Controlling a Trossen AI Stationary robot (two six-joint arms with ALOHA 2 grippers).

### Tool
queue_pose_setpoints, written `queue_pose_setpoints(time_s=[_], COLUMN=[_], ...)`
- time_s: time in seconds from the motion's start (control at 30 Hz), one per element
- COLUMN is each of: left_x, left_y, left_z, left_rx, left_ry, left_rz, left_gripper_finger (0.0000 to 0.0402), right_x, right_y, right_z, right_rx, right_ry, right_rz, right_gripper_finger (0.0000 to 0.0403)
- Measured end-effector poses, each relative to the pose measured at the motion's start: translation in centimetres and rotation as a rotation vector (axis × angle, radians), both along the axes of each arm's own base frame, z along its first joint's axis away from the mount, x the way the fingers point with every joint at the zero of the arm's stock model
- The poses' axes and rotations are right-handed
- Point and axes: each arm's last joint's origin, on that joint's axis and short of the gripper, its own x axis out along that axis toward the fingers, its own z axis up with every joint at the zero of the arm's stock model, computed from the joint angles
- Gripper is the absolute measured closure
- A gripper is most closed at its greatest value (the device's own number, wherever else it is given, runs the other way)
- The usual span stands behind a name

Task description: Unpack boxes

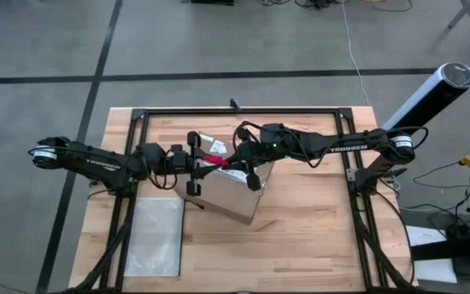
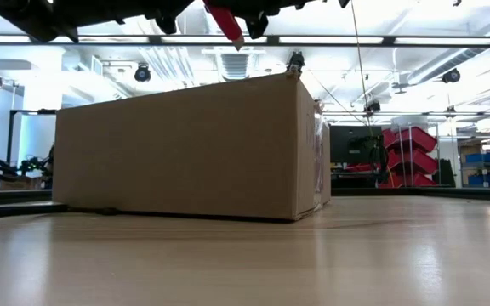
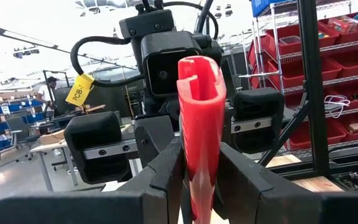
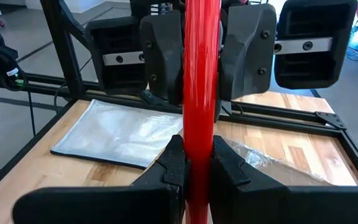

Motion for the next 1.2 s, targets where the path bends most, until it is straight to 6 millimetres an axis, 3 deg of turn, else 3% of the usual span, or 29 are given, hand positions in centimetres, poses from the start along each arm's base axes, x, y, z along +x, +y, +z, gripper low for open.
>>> queue_pose_setpoints(time_s=[0.67, 0.77, 0.93, 1.13, 1.2], left_x=[2.7, 2.9, 2.9, 2.6, 2.3], left_y=[0.2, 0.2, 0.2, 0.4, 0.4], left_z=[-0.2, -0.2, -0.3, -0.3, -0.3], left_rx=[-0.016, -0.026, -0.032, -0.025, -0.023], left_ry=[0.020, 0.021, 0.032, 0.069, 0.091], left_rz=[-0.034, -0.045, -0.045, -0.031, -0.035], left_gripper_finger=[0.0335, 0.0367, 0.0368, 0.0368, 0.0368], right_x=[0.0, 0.0, -0.1, -0.5, -1.0], right_y=[0.0, 0.1, 0.1, -0.1, 0.0], right_z=[-0.1, -0.1, -0.2, 0.0, -0.1], right_rx=[0.001, 0.003, 0.002, 0.015, 0.027], right_ry=[0.009, 0.013, 0.025, 0.052, 0.098], right_rz=[0.015, 0.016, 0.013, -0.019, -0.037], right_gripper_finger=[0.0384, 0.0384, 0.0384, 0.0315, 0.0313])
